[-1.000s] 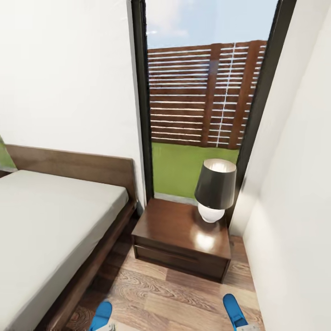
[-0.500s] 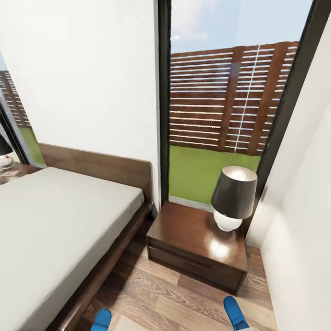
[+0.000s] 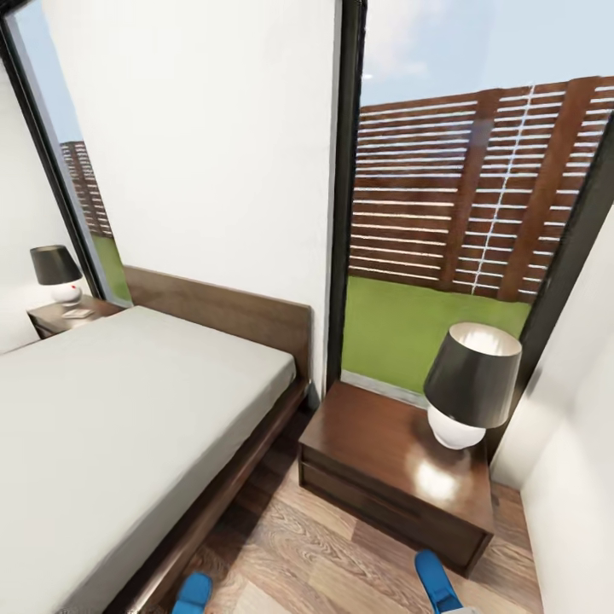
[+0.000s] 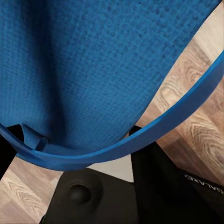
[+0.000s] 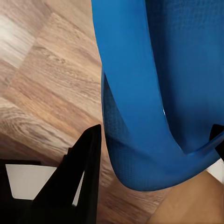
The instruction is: In the bedroom, move the book from the bed onto either nightstand, and place the two sandals side by side next to the bed.
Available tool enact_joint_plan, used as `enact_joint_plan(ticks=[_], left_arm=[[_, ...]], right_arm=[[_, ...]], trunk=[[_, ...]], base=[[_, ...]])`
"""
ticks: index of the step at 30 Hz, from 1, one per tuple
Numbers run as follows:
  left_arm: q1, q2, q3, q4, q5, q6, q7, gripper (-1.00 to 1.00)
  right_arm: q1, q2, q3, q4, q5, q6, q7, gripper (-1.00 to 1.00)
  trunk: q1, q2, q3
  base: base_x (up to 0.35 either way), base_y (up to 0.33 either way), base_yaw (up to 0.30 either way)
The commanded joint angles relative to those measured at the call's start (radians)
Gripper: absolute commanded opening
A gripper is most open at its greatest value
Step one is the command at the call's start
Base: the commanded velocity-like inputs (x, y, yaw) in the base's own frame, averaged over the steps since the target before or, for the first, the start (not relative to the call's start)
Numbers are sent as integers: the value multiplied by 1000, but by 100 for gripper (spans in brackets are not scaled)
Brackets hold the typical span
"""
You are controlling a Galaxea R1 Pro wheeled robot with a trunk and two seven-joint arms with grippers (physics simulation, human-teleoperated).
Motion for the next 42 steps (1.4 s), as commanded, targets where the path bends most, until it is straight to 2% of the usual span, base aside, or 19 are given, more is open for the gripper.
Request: enact_joint_plan(ticks=[1, 16, 30, 42], left_arm=[[-1, -1, -8, 2, 5, 4, -3, -100], [-1, -3, -8, 2, 3, 2, -3, -100], [9, -4, -8, 2, 2, -35, -3, -100], [11, -4, -8, 2, 2, -40, -3, -100]], right_arm=[[0, 0, 8, -1, -9, 4, -1, -100], [0, 0, 9, 0, -9, 9, -6, -100], [0, 0, 8, 1, -9, 36, -6, -100], [0, 0, 8, 1, -9, 37, -6, -100]], trunk=[[-4, 7, 3], [-61, 112, 63], [-61, 112, 64], [-61, 112, 65]], base=[[0, 0, 254], [0, 0, 230], [-2, 0, 23], [-122, 0, 39]])
